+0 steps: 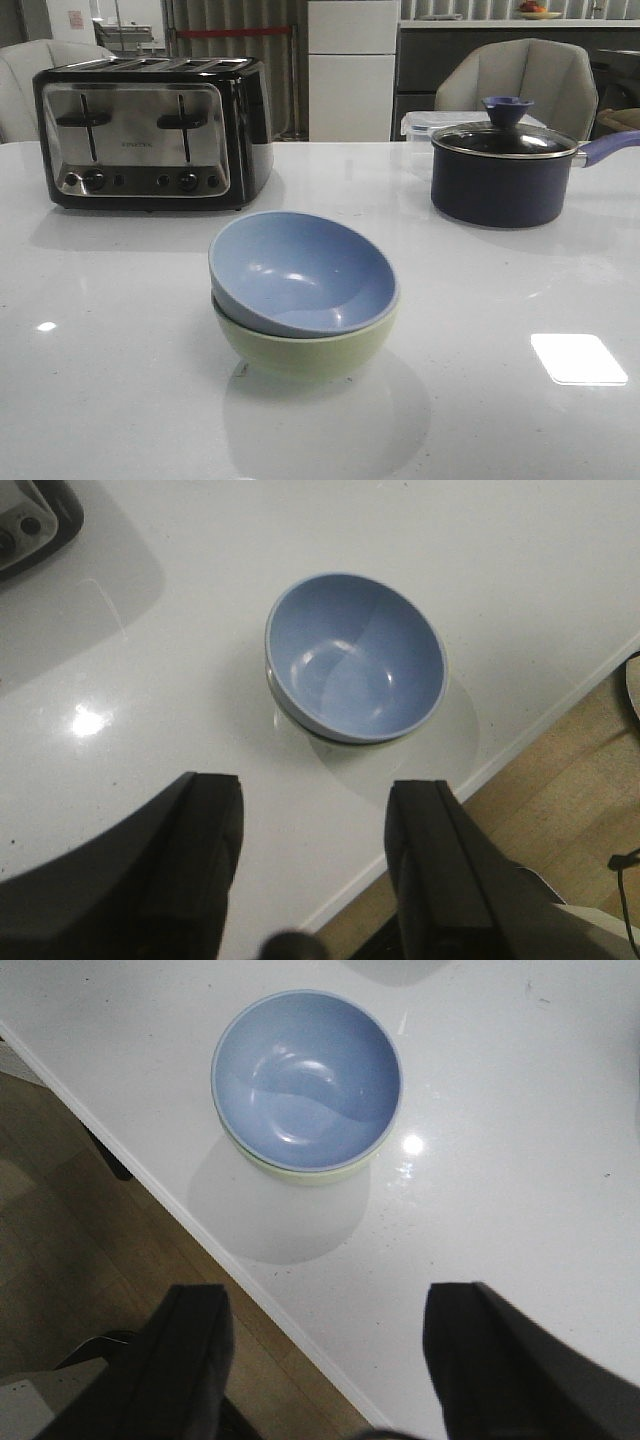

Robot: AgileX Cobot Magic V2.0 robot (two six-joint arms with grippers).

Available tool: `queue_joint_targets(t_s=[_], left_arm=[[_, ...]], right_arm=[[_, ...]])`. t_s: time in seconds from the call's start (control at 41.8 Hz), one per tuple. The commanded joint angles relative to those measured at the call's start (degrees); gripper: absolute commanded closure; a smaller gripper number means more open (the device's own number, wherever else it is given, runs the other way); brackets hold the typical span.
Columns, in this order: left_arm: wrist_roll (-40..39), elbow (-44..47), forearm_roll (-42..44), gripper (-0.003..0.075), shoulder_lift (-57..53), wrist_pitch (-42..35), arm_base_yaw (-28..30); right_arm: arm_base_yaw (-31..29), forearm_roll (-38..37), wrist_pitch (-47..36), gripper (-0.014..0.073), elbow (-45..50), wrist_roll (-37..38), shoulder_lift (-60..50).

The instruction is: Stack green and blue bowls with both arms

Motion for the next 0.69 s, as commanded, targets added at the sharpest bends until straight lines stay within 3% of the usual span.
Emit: queue_joint_targets(t_s=[0.0,0.358,0.669], left_arm=[[0.1,2.9,-0.6,0.0316,-6.0,-3.8,-0.3],[0.1,17.3,-0.4,0.0316,-22.5,-7.6,-0.3],[0.1,19.9,3.7,0.0316,-23.6,-9.1,-0.3]], right_arm=[[0.0,0.0,-3.7,0.0072,-1.7,-0.6,-0.3],[0.0,0.0,-3.2,0.0072,-1.7,-0.6,-0.3],[0.0,-2.2,-2.4,0.0072,-1.7,-0.6,-0.3]])
